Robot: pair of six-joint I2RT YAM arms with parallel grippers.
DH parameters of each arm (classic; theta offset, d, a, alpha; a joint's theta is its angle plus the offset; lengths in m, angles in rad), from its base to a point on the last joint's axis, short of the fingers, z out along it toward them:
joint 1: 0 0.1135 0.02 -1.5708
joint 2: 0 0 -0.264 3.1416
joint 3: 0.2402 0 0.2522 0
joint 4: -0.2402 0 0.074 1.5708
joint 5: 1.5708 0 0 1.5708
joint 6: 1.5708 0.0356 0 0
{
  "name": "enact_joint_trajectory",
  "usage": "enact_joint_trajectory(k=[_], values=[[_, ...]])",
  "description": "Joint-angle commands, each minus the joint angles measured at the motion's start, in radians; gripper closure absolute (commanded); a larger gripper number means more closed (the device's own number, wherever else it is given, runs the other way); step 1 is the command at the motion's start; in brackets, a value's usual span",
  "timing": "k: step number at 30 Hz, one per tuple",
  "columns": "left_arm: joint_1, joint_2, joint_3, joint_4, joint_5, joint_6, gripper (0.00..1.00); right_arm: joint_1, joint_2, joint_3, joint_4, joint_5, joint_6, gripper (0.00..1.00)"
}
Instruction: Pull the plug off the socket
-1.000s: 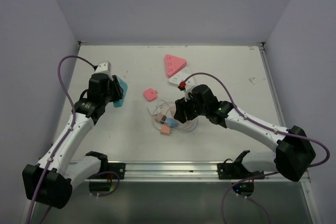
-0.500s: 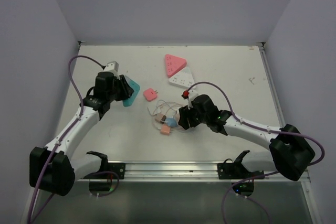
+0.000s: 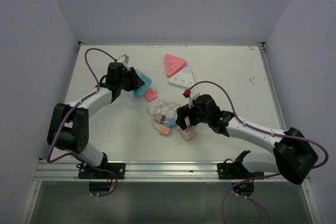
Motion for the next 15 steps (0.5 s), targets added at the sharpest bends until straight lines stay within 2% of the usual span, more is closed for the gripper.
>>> enact_joint_trajectory(k=[1,6,12,15], values=[[0.031,0.093,0.136,0.205,0.098,-0.028,0.98,-0.002,-0.067,-0.019,0.061,0.02,-0.002,0.05],[0.083,0.309,0.265,0.303,0.23,-0.065,0.96,-0.004,-0.144,-0.057,0.093,0.05,-0.008,0.01],[0.112,0.533,0.45,0.328,0.328,-0.062,0.92,-0.004,-0.187,-0.077,0.101,0.081,-0.011,0.01],[0.117,0.629,0.543,0.277,0.353,-0.036,0.86,-0.002,-0.194,-0.077,0.098,0.087,-0.013,0.01]])
